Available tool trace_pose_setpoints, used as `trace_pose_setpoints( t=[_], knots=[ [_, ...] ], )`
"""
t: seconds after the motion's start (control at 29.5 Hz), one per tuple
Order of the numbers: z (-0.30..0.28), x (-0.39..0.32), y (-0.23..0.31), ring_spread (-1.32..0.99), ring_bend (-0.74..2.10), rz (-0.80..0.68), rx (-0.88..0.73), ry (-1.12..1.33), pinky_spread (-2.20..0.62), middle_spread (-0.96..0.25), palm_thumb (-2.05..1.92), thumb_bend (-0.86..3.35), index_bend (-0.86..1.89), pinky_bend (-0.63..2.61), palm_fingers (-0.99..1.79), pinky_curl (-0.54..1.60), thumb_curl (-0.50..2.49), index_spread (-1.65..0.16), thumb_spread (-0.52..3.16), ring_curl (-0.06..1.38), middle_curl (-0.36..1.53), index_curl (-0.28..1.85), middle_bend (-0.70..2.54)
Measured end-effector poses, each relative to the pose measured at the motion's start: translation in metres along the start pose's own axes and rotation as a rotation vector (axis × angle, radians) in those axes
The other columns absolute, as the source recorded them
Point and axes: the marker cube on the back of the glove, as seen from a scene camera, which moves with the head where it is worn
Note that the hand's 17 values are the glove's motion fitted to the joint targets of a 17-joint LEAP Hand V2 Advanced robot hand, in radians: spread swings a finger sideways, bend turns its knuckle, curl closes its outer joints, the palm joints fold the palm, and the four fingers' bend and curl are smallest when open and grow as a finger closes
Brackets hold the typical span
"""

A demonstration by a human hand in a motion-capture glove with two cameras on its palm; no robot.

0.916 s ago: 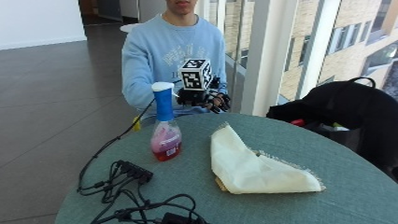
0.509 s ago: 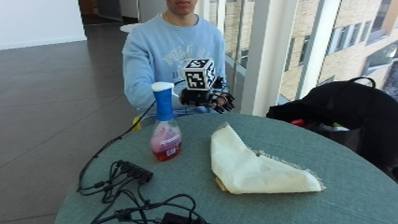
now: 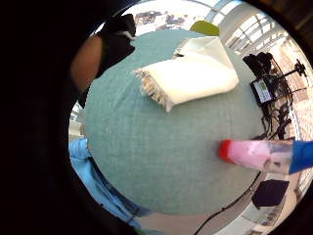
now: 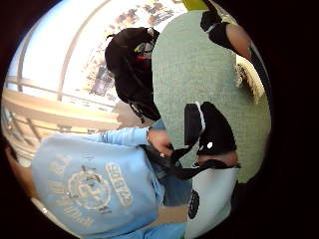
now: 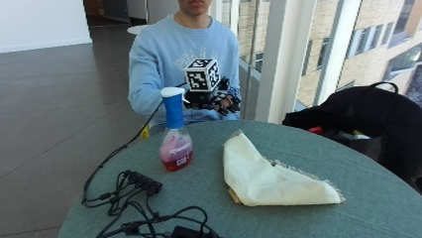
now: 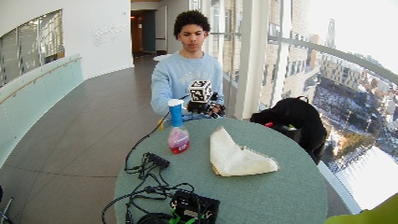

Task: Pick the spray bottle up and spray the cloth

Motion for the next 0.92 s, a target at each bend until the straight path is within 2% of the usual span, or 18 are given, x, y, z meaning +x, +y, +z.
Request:
trace_pose_setpoints(
  t=[0.27, 0.51, 0.68, 0.75, 0.92],
  knots=[
    [-0.041, 0.026, 0.096, -0.02, 0.2, 0.134, 0.132, -0.065, 0.2, -0.07, 0.64, 0.23, 0.17, 0.19, 0.65, 0.26, 0.31, -0.37, 1.14, 0.23, 0.32, 0.32, 0.33],
    [-0.076, 0.106, 0.163, -0.04, 0.27, 0.383, 0.298, -0.294, 0.18, -0.08, 0.61, 0.13, 0.12, 0.21, 0.7, 0.29, 0.3, -0.37, 1.09, 0.27, 0.33, 0.3, 0.29],
    [-0.077, 0.184, 0.162, -0.05, 0.3, 0.553, 0.38, -0.441, 0.17, -0.08, 0.61, 0.09, 0.1, 0.22, 0.7, 0.3, 0.29, -0.36, 1.07, 0.29, 0.34, 0.29, 0.28],
    [-0.07, 0.208, 0.153, -0.05, 0.32, 0.571, 0.398, -0.49, 0.16, -0.09, 0.63, 0.08, 0.09, 0.23, 0.7, 0.31, 0.3, -0.36, 1.06, 0.3, 0.35, 0.28, 0.28],
    [-0.052, 0.237, 0.115, -0.05, 0.36, 0.561, 0.304, -0.581, 0.16, -0.09, 0.66, 0.05, 0.06, 0.26, 0.68, 0.33, 0.3, -0.36, 1.02, 0.32, 0.37, 0.25, 0.3]
  ],
)
